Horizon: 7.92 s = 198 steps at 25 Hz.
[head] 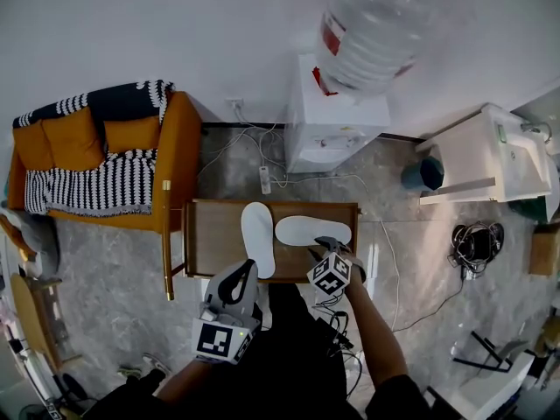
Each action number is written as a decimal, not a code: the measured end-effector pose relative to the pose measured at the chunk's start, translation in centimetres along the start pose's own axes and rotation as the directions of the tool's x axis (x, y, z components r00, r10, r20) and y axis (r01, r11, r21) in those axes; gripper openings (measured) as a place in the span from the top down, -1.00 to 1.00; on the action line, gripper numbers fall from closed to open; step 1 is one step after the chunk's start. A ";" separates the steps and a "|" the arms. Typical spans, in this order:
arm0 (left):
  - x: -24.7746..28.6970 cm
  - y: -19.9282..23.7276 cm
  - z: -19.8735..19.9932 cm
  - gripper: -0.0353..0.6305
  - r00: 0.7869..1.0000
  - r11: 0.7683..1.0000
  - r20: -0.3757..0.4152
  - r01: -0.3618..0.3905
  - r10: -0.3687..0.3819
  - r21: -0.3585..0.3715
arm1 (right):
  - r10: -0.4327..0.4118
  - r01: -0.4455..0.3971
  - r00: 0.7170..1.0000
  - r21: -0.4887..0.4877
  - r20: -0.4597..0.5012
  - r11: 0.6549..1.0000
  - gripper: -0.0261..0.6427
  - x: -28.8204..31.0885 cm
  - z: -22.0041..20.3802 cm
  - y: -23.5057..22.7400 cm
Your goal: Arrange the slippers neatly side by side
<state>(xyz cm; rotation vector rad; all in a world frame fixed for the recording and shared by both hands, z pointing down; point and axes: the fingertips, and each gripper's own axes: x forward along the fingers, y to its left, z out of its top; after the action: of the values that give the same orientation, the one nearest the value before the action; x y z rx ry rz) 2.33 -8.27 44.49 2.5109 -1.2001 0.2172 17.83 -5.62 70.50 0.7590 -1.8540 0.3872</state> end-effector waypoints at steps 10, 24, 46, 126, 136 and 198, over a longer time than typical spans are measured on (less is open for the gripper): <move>1.0 0.1 -0.9 0.84 0.999 1.000 -0.034 -0.024 0.024 -0.008 | -0.008 -0.044 0.985 -0.297 -0.172 0.954 0.59 4.6 -3.9 -1.4; 1.2 1.0 -2.1 0.84 0.995 0.997 -0.062 -0.076 0.075 -0.018 | 0.000 -0.114 0.968 -0.441 -0.250 0.890 0.60 8.2 -4.9 -2.1; -1.6 0.9 -1.6 0.84 0.998 0.998 -0.023 -0.051 0.051 -0.021 | -0.025 0.002 0.977 -0.107 -0.213 0.994 0.84 5.0 -3.6 -0.5; -10.1 2.3 -2.2 0.84 0.998 0.997 0.041 -0.053 0.055 -0.054 | -0.199 -0.065 0.938 0.706 0.285 0.705 0.86 -0.8 3.7 5.0; -11.3 4.2 -2.9 0.84 0.993 0.992 0.044 -0.103 0.106 -0.077 | -0.197 -0.077 0.917 0.640 0.346 0.764 0.89 0.2 8.4 7.4; -9.7 5.8 -4.6 0.84 0.994 0.989 -0.019 -0.106 0.105 -0.101 | -0.122 -0.039 0.985 0.843 0.124 0.537 0.83 6.8 4.3 6.5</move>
<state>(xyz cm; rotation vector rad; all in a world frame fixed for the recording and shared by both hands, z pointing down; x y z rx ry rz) -8.24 -2.87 47.41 2.3585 -1.3063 0.1942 8.80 -5.47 75.48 1.5299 -1.7332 1.2960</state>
